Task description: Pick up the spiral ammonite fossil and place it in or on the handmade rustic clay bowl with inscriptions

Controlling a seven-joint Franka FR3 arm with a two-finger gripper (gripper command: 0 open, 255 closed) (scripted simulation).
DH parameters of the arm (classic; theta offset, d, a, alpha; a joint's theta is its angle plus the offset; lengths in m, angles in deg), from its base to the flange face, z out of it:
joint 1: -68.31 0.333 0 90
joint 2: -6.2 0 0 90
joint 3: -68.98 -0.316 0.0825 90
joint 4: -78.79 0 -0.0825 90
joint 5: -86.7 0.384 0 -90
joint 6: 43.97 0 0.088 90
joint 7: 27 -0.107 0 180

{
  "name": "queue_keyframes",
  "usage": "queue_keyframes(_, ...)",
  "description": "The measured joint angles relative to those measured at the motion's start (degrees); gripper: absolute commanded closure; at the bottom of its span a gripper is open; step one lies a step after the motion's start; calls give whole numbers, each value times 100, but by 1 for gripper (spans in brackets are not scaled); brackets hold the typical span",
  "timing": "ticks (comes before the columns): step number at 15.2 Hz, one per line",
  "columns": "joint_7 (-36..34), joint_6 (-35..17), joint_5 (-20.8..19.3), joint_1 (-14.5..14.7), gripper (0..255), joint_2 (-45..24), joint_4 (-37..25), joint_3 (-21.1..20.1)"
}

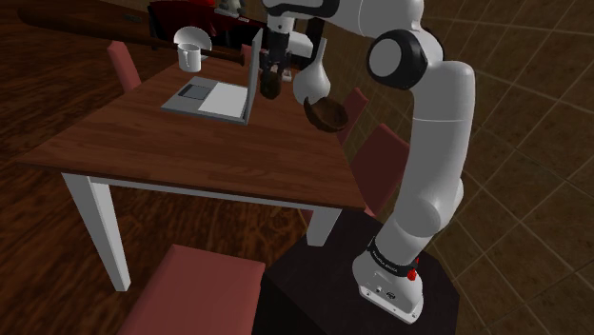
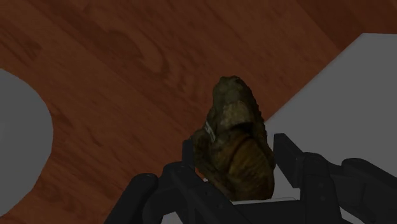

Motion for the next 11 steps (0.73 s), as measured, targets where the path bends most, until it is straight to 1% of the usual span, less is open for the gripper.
queue_keyframes(7,36,663,20,-25,255,-187,-852,3)
queue_keyframes(11,56,1106,39,-47,255,-407,-1512,2)
